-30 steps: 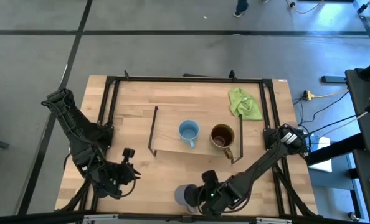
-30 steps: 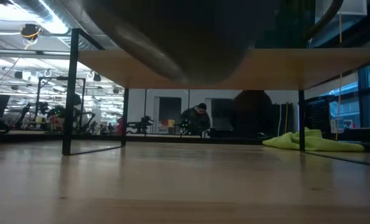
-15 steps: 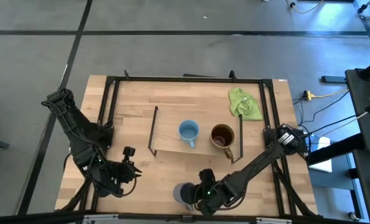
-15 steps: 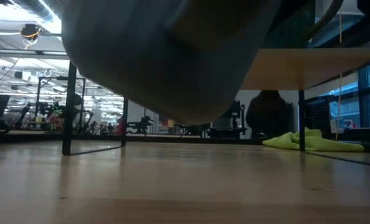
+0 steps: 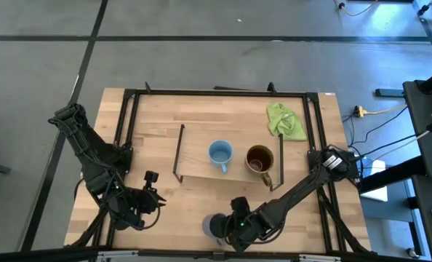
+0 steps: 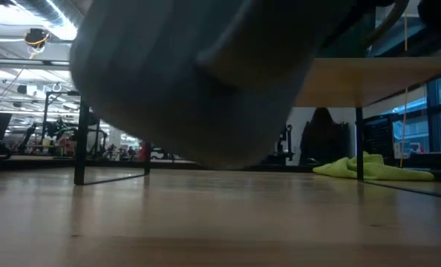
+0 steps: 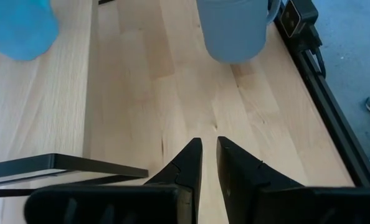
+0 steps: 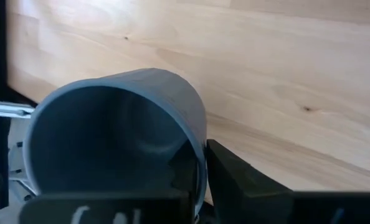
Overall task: Stack small to large cups/mugs on shelf
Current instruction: Move the gray mug to the bottom middle of the table, then adjust the light blue mug on the shelf
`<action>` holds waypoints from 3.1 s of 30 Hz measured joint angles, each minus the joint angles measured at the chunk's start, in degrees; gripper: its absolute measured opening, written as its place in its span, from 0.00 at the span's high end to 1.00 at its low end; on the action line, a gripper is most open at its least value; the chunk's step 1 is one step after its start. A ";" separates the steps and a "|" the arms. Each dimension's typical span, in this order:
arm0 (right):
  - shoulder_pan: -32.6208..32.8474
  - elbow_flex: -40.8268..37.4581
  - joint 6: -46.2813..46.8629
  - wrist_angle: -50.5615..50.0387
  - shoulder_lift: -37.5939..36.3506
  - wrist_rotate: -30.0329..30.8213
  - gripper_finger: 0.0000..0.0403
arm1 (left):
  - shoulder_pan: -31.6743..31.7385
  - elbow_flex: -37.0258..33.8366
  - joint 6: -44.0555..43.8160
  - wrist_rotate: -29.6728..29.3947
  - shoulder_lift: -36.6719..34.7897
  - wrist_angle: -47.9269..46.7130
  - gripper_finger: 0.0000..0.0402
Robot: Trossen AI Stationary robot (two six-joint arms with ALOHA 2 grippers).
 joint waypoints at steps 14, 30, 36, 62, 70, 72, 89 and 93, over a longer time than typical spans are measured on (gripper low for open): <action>-0.05 0.00 0.17 0.17 0.40 0.23 0.83 | 0.00 0.00 1.06 0.00 0.00 -0.04 0.89; -0.38 0.00 0.03 2.73 1.24 1.02 0.83 | 0.00 0.00 1.07 -0.10 0.00 0.25 0.89; -0.38 0.00 -0.18 3.52 1.24 4.20 0.83 | 0.45 0.00 1.03 -0.09 0.00 0.49 0.89; 6.95 38.62 -13.29 -48.63 -1.85 49.63 0.83 | 9.42 0.00 4.41 15.05 8.12 16.33 0.89; 9.39 38.16 -15.02 -49.31 -4.25 52.20 0.83 | 10.59 0.00 5.66 16.19 9.35 22.97 0.89; 9.98 38.16 -15.04 -49.32 -4.25 50.65 0.83 | 11.43 0.05 6.04 19.88 10.21 24.78 0.89; 12.54 38.12 -14.49 -49.11 -4.25 42.09 0.83 | 10.65 0.02 30.46 20.68 15.89 33.96 0.89; 12.54 38.12 -14.49 -49.11 -4.25 41.85 0.83 | 10.40 0.02 30.82 20.76 15.89 35.21 0.89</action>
